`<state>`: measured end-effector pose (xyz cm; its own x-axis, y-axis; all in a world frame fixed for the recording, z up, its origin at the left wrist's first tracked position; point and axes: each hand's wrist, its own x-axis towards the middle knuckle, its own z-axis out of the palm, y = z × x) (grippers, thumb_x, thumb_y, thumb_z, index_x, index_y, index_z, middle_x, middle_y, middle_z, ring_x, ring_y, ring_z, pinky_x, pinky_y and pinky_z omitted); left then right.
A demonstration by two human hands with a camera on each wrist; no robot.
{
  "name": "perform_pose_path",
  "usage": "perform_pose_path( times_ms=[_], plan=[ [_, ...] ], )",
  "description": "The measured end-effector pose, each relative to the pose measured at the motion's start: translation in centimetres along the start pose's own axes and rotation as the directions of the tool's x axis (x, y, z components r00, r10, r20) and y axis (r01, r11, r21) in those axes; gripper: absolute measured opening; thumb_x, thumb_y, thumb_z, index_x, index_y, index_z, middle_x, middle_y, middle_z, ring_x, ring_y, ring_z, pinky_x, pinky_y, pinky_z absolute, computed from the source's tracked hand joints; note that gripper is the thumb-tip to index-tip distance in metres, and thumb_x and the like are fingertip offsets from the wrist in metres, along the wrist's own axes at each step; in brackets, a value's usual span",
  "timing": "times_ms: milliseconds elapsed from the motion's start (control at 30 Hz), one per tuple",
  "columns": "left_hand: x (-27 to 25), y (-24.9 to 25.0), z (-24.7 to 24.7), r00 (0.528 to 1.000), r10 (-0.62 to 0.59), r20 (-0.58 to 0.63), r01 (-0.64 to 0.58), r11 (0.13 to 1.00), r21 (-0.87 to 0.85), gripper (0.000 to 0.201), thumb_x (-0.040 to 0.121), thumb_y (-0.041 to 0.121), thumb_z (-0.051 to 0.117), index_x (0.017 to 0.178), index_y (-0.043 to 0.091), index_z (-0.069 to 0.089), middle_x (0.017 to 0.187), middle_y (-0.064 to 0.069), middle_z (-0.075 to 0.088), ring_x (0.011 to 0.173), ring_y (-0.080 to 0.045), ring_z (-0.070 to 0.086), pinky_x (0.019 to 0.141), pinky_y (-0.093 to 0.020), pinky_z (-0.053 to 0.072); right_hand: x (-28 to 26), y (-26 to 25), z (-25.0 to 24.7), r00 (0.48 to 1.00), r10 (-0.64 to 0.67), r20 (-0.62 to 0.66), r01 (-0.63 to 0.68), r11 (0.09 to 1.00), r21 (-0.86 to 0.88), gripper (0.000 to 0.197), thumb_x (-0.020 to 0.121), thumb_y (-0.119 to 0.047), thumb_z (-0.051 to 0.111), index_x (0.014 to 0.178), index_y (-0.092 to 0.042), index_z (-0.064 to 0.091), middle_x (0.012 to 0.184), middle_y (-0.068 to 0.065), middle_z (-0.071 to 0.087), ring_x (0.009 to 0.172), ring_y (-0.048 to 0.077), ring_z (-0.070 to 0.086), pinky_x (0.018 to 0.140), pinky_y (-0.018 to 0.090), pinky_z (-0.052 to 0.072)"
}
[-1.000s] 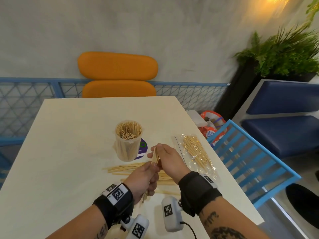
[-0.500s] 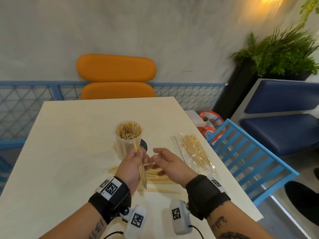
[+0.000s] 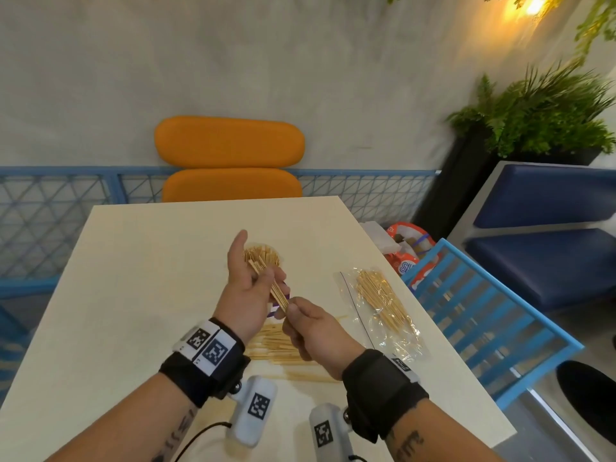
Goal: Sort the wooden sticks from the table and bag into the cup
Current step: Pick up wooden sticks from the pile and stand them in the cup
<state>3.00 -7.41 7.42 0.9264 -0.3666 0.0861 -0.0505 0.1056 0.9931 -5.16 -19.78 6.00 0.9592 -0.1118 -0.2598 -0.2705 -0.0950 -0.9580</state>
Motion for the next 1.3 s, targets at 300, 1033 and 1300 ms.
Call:
perform_pose_path(
  times_ms=[300,1033,1300],
  plan=[
    [4.6,3.3,-1.4,0.979,0.181,0.09,-0.198,0.95,0.243,0.035,0.104,0.01,0.044,0.121,0.04,0.051,0.086,0.0,0.073,0.077,-0.015,0.071,0.072,-0.031,0.056,4.3,-3.2,0.4,0.992,-0.091,-0.088,0.118,0.916,0.382,0.01,0.105,-0.017,0.048,0.105,-0.011,0.057,0.084,0.004,0.053,0.062,0.011,0.045,0.05,0.022,0.032],
    [9.6,-1.2,-3.2,0.984,0.125,0.13,-0.18,0.721,0.67,0.021,0.105,0.025,0.04,0.111,0.041,0.053,0.089,0.015,0.07,0.079,-0.008,0.066,0.076,-0.032,0.055,9.8,-0.3,-0.2,0.964,-0.221,-0.15,0.147,0.909,-0.39,0.073,0.094,-0.032,0.066,0.155,-0.023,0.027,0.157,-0.007,0.033,0.14,0.008,0.035,0.11,0.021,0.028],
    [9.8,-2.9,-4.3,0.944,0.025,0.328,-0.29,0.534,0.794,0.033,0.107,0.023,0.036,0.118,0.041,0.062,0.131,0.032,0.051,0.149,0.002,0.013,0.123,-0.044,-0.007,9.5,-0.7,-0.3,0.942,-0.284,-0.179,0.173,0.868,-0.466,0.064,0.093,-0.024,0.067,0.15,-0.023,0.038,0.148,-0.011,0.04,0.14,0.011,0.035,0.108,0.017,0.026]
  ],
)
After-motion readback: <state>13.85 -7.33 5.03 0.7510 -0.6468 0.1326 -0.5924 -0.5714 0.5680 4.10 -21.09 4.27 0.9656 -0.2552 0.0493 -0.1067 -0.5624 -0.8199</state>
